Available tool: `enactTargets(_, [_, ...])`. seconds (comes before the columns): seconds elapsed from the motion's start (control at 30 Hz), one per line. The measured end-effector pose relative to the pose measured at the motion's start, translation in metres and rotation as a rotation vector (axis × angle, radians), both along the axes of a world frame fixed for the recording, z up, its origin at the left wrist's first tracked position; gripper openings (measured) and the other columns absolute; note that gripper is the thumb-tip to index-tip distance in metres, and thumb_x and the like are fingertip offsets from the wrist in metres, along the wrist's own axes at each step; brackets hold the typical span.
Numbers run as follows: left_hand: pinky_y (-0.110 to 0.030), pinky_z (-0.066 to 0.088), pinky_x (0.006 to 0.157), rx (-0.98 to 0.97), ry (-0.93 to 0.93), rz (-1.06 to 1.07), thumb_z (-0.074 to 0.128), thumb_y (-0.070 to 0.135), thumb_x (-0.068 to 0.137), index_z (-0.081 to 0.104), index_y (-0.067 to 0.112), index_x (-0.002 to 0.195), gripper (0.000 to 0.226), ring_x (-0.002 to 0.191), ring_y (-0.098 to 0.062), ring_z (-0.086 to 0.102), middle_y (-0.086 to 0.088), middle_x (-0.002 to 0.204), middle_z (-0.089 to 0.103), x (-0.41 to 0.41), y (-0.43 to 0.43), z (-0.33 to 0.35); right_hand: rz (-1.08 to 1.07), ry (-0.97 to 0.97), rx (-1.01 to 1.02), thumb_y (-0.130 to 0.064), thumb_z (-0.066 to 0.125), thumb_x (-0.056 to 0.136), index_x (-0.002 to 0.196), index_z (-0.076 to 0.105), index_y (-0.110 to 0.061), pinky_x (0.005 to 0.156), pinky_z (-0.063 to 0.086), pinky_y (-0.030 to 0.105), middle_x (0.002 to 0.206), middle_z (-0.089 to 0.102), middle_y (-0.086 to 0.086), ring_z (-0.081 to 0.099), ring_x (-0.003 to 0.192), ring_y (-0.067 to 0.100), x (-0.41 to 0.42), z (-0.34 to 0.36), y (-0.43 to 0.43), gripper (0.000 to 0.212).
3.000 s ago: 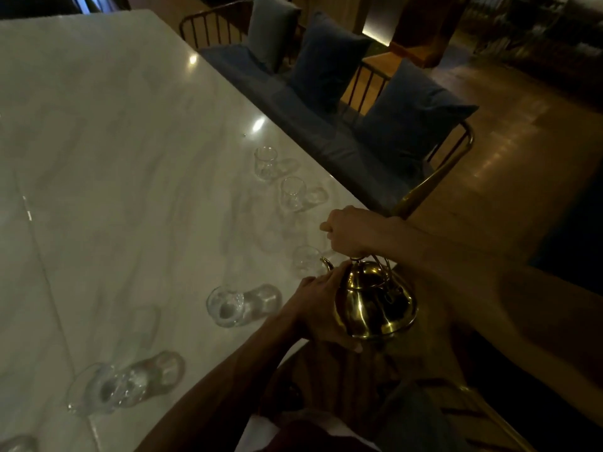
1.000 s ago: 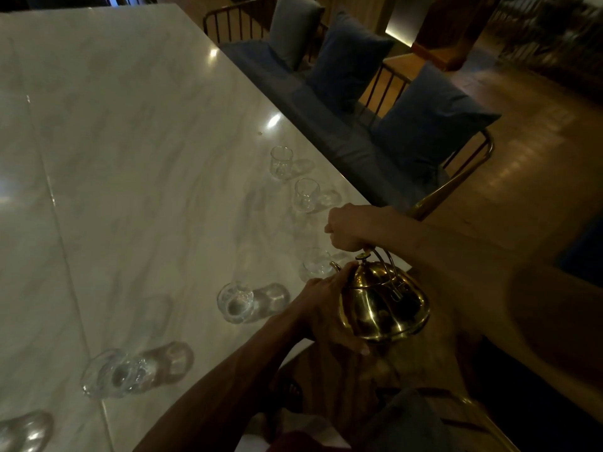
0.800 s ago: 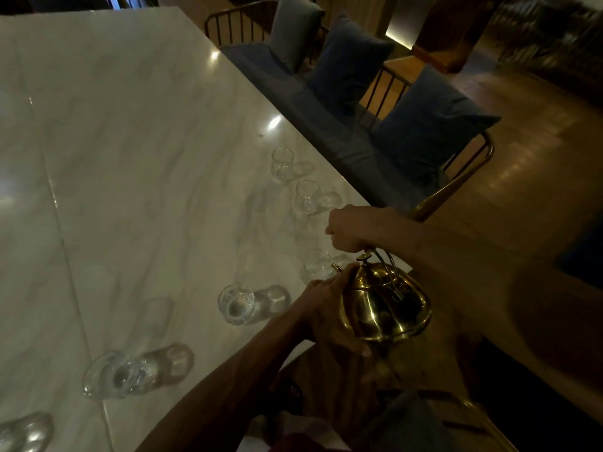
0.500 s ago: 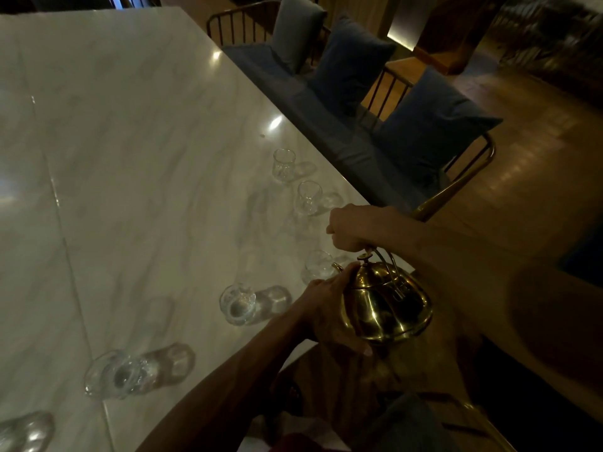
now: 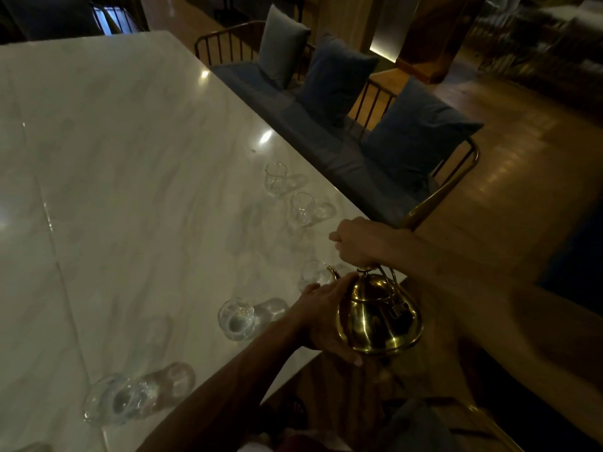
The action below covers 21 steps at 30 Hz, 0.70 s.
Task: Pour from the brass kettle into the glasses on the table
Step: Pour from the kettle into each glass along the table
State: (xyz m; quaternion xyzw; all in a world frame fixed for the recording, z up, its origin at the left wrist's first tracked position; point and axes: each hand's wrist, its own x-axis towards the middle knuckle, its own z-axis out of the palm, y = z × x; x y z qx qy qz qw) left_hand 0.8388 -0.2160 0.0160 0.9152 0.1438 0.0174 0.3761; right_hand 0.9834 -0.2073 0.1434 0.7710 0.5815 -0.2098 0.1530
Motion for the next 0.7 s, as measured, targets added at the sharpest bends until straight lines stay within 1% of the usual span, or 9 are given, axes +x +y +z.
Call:
enactTargets(0.07, [-0.059,0.019,0.124,0.025,0.017,-0.016,0.087,0.073,0.057,0.002,0.031,0.163,0.142,0.150,-0.022,0.038,0.004,0.165,0.037,0.001,0.000,0.002,-0.033,0.009,0.033,-0.025,0.046,0.099,0.144,0.045,-0.016,0.094,0.046,0.033,0.141,0.053,0.008,0.056,0.119,0.024,0.003,0.000,-0.006,0.046])
enactTargets(0.13, [-0.059,0.019,0.124,0.054,0.017,-0.029,0.088,0.072,0.057,0.003,0.030,0.163,0.142,0.150,-0.022,0.037,0.003,0.165,0.036,0.002,0.001,0.007,-0.048,0.012,0.063,-0.026,0.045,0.100,0.143,0.047,-0.017,0.098,0.048,0.036,0.140,0.054,0.009,0.057,0.118,0.024,0.004,0.004,-0.012,0.044])
enactTargets(0.23, [-0.059,0.011,0.127,0.078,0.031,-0.054,0.089,0.068,0.060,0.002,0.028,0.164,0.142,0.154,-0.022,0.029,0.001,0.169,0.028,0.004,0.003,0.015,-0.047,0.021,0.114,-0.024,0.042,0.103,0.146,0.045,-0.017,0.101,0.045,0.036,0.146,0.050,0.009,0.055,0.124,0.024,0.004,0.013,-0.019,0.044])
enactTargets(0.3, [-0.061,0.009,0.126,0.092,0.012,-0.058,0.088,0.071,0.059,0.002,0.028,0.164,0.142,0.155,-0.022,0.026,0.001,0.170,0.025,0.004,0.007,0.017,-0.054,0.027,0.154,-0.025,0.043,0.104,0.149,0.042,-0.021,0.100,0.044,0.034,0.149,0.047,0.007,0.053,0.127,0.023,0.004,0.018,-0.021,0.046])
enactTargets(0.4, [-0.062,0.008,0.126,0.115,-0.012,-0.052,0.083,0.076,0.056,0.002,0.029,0.164,0.143,0.156,-0.024,0.026,-0.001,0.170,0.025,0.006,0.018,0.015,-0.082,0.056,0.245,-0.025,0.045,0.103,0.149,0.043,-0.024,0.098,0.047,0.034,0.147,0.051,0.007,0.058,0.121,0.022,0.003,0.024,-0.023,0.046])
enactTargets(0.5, [-0.064,0.011,0.125,0.165,-0.021,-0.040,0.077,0.080,0.055,-0.002,0.030,0.163,0.143,0.156,-0.029,0.027,-0.004,0.171,0.023,0.010,0.031,0.015,-0.073,0.054,0.344,-0.024,0.043,0.104,0.148,0.044,-0.022,0.092,0.050,0.032,0.137,0.059,0.010,0.062,0.113,0.023,0.002,0.032,-0.022,0.044])
enactTargets(0.53, [-0.065,0.012,0.125,0.186,-0.018,-0.036,0.078,0.080,0.056,-0.003,0.029,0.163,0.143,0.155,-0.030,0.027,-0.005,0.171,0.022,0.012,0.035,0.017,-0.065,0.047,0.371,-0.024,0.043,0.104,0.148,0.045,-0.021,0.090,0.051,0.031,0.133,0.061,0.011,0.063,0.110,0.022,0.003,0.034,-0.020,0.044])
enactTargets(0.6, [-0.064,0.012,0.125,0.212,-0.009,-0.024,0.084,0.074,0.060,-0.001,0.026,0.165,0.144,0.155,-0.031,0.026,-0.005,0.172,0.020,0.018,0.045,0.021,-0.046,0.028,0.402,-0.023,0.043,0.104,0.147,0.045,-0.019,0.091,0.054,0.034,0.130,0.062,0.012,0.064,0.108,0.023,0.006,0.040,-0.014,0.043])
enactTargets(0.7, [-0.059,0.009,0.126,0.230,-0.006,0.020,0.087,0.069,0.062,0.000,0.024,0.165,0.143,0.156,-0.032,0.024,-0.006,0.172,0.017,0.030,0.060,0.030,-0.037,0.030,0.435,-0.023,0.045,0.104,0.148,0.044,-0.020,0.091,0.056,0.036,0.132,0.061,0.012,0.065,0.107,0.023,0.015,0.047,0.005,0.044])
